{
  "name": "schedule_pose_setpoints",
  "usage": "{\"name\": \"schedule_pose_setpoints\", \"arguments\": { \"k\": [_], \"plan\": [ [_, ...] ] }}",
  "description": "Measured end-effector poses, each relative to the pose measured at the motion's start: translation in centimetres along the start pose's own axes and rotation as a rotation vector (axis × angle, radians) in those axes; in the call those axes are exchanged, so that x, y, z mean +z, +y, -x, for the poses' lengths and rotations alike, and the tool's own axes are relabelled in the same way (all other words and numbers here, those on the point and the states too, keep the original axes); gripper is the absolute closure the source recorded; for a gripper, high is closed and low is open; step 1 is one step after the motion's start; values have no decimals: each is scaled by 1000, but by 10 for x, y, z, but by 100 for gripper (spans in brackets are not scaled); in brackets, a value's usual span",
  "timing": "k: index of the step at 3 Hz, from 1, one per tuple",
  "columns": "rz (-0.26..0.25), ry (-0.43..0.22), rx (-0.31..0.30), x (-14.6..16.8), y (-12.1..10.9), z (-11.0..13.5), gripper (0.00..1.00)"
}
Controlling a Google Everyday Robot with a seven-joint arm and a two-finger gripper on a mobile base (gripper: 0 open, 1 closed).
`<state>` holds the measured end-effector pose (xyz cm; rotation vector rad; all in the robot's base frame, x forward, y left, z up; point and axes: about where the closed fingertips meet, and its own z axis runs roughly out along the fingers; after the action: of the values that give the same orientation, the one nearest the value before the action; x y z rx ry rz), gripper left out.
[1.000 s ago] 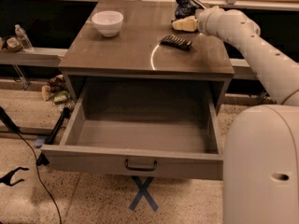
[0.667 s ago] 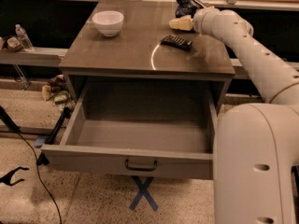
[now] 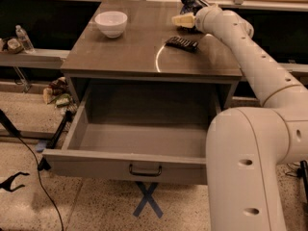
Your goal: Place blue chip bag into top drawer
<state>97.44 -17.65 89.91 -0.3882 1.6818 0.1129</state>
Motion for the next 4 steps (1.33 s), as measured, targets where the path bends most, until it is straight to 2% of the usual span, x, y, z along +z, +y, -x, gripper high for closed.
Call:
{"name": "schedule_pose_setpoints", "arguments": {
  "k": [1, 4],
  "plan": [
    [11, -26, 6, 10, 3, 2, 18],
    [46, -46, -11, 21, 12, 7, 88]
  ]
}}
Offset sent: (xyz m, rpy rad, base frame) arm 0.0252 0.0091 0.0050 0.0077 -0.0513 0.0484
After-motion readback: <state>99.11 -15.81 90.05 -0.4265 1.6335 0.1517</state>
